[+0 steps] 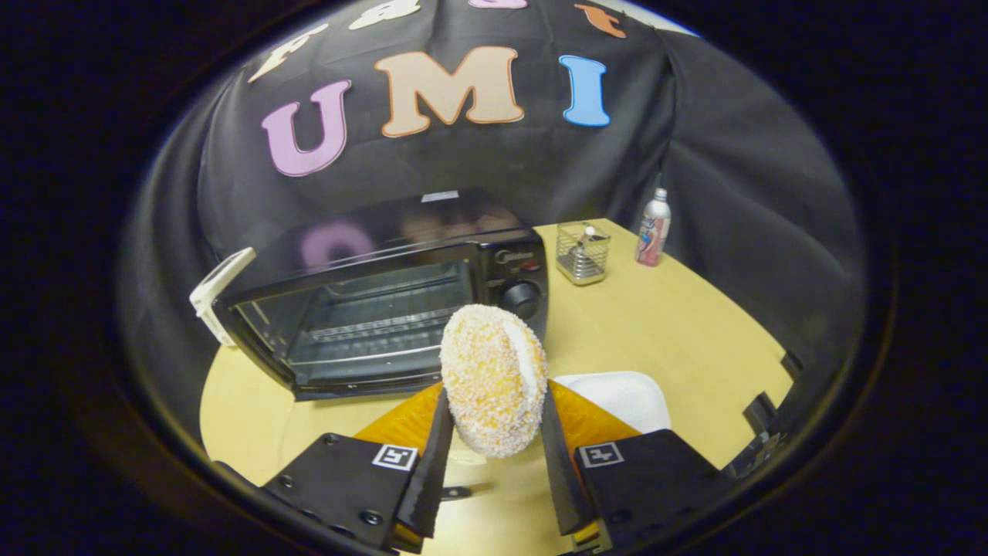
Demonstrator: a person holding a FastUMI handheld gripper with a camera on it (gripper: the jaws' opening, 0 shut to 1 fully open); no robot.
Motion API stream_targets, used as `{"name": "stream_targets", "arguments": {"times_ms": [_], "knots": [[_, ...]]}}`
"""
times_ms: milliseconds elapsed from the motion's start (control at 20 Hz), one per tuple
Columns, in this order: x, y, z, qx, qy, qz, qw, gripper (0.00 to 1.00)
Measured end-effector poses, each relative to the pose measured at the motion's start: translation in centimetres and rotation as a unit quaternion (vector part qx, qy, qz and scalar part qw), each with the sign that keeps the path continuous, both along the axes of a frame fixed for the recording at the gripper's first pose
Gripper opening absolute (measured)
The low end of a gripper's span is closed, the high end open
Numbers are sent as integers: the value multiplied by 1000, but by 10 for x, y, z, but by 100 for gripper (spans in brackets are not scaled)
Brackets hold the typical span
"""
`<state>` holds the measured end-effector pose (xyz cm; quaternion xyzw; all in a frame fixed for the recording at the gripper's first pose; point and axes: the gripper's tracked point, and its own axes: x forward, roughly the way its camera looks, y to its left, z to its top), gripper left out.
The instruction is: Open the toaster oven, put the food inside, and close the toaster oven door.
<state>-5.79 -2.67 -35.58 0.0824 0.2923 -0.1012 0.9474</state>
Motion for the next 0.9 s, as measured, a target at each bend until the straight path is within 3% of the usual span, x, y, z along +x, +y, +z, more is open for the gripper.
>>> {"name": "stream_targets", "arguments": {"times_ms": [150,550,900], "knots": [[9,30,-4,50,-2,-7,999,61],[48,63,-17,180,-9,-92,979,61],[89,96,-24,246,-14,-98,964,61]]}}
